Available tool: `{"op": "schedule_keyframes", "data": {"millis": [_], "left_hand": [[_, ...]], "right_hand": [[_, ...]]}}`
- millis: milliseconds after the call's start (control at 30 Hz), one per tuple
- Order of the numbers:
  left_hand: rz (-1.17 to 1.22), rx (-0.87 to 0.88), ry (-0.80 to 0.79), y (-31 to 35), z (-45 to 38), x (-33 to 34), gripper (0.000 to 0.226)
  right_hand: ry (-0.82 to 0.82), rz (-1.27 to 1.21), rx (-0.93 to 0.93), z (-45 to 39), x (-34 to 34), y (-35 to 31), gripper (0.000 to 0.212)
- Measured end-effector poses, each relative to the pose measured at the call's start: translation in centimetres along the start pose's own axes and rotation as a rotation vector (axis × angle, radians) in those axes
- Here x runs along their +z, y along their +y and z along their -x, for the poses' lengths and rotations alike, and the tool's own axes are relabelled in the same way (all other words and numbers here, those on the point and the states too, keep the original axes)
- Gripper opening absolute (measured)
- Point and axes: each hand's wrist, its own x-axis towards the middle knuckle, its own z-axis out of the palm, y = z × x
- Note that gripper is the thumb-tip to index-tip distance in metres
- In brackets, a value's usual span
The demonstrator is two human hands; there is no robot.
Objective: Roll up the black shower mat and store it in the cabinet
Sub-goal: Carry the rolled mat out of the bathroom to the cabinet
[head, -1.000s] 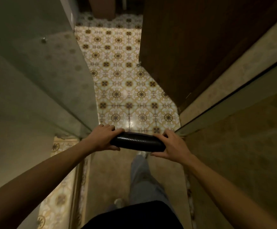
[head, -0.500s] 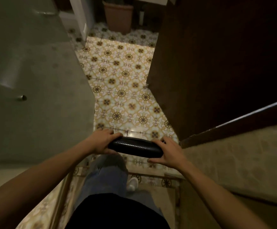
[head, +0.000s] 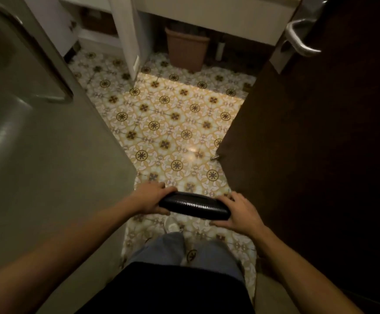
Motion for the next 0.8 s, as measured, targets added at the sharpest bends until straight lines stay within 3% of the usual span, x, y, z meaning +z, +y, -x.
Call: {"op": "schedule_keyframes", "data": {"millis": [167,567,800], "left_hand": [[0.019,-0.035,0.036,-5.8,-5.4,-5.6,0.075],[0.161,-0.264,0.023,-20.4,-20.3,-13.3,0.075],[0.257,-0.413,0.068,-30.0,-23.6,-17.5,0.078]], "right_hand": [[0.057,0.017,-0.033,-8.4,-4.8,1.8,0.081],[-0.111,0.064,-0.149,-35.2,-13.7,8.0,0.083],[-0.197,0.099,-0.293,-50.3,-19.8,6.0,0.085]]}}
